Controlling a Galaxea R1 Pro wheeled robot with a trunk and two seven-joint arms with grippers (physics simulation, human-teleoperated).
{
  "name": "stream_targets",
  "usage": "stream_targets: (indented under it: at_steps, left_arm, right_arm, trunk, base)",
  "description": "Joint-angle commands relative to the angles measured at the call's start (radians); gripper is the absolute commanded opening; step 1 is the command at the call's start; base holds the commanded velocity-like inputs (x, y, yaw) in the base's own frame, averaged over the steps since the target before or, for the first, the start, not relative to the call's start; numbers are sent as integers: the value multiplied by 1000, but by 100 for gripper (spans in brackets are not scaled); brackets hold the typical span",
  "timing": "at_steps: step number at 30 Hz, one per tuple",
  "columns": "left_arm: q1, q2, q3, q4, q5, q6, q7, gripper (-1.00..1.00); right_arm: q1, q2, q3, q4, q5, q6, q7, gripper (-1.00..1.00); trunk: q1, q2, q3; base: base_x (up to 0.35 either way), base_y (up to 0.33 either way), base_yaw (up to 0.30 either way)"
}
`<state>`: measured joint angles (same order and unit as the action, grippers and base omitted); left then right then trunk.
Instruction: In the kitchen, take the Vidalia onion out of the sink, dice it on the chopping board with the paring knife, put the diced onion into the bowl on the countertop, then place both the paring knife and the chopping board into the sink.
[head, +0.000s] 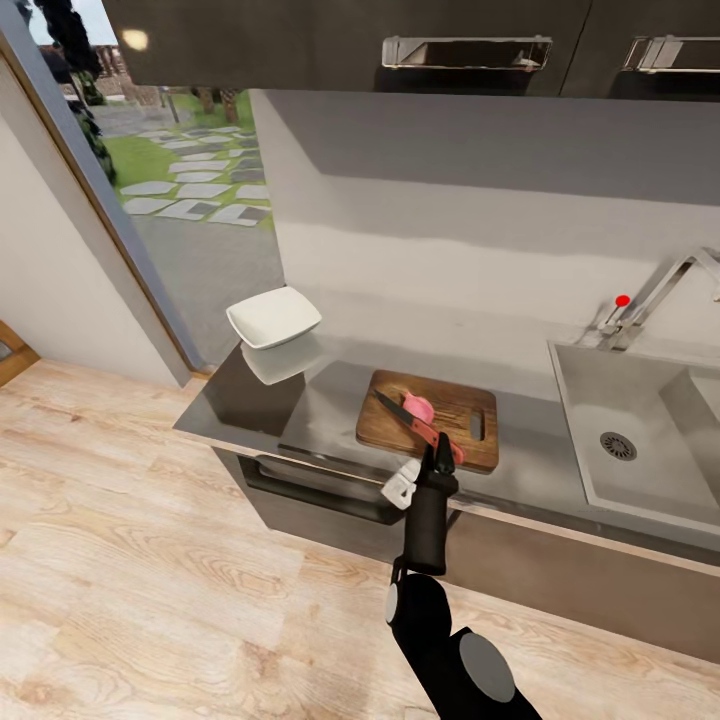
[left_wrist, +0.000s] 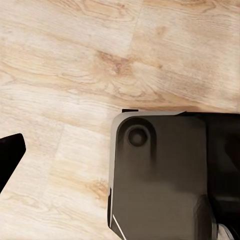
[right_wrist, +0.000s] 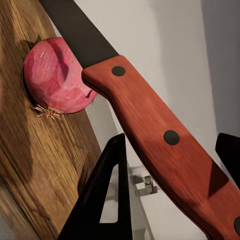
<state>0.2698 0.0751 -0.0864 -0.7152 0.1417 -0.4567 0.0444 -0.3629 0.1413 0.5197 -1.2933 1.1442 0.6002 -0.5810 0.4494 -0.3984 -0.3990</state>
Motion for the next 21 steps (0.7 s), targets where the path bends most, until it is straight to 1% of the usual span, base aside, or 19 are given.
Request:
stream_targets:
  at_steps: [1,9,21]
  left_arm:
    - [0,2,-7,-1,10,-2,5,100]
    - [0,2,-7,-1,10,-2,5,100]
    - [0,2,-7,-1,10,-2,5,100]
  right_arm:
    - [-1,-1,1,0,5,7,-1,-100]
    - [-1,-7,-1,0,5,7,-2,-100]
    - [-1,-8,-3,0,6,8,-2,-100]
  trunk:
    - [1,-2,-1]
    - [1,-2,-1]
    - [1,-2,-1]
  base:
    - [0,0,0]
    - [0,-2,0]
    - [0,-32,0]
